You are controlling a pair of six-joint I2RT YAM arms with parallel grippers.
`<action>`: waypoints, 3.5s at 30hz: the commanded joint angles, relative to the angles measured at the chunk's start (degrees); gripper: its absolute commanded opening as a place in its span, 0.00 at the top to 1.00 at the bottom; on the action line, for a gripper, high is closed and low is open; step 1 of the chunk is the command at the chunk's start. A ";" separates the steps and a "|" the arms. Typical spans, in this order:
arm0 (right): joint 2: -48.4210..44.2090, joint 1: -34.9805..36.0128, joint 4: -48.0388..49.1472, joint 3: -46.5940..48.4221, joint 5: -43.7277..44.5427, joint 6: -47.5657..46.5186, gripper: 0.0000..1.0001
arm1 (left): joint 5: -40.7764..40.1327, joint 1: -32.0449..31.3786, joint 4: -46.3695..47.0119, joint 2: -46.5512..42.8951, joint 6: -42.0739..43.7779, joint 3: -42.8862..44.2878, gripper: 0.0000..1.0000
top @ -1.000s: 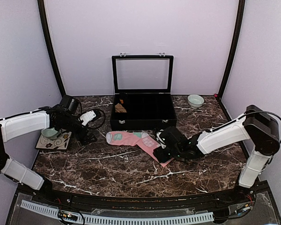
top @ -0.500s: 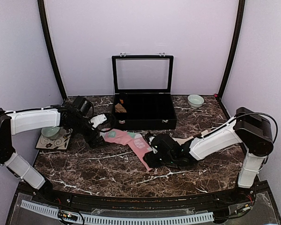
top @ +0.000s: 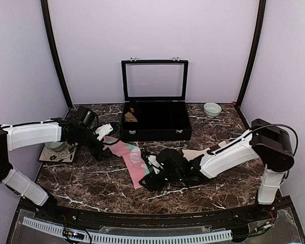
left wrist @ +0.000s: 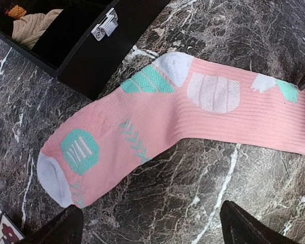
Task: Roll the socks
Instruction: Move the sock to the center of the board, then roll the sock at the center of the board.
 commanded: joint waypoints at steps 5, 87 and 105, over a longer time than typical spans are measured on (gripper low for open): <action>-10.61 -0.21 9.75 -15.53 3.43 -25.80 0.25 | -2.54 -0.02 -2.07 2.56 -0.44 2.17 0.06; -30.88 -11.41 13.49 -23.23 10.39 -12.02 0.52 | 1.83 -28.31 0.87 5.18 9.30 -6.38 0.72; -37.14 -18.87 13.65 -23.40 6.87 -20.16 0.06 | -3.59 -28.31 1.79 3.78 11.26 -12.02 0.75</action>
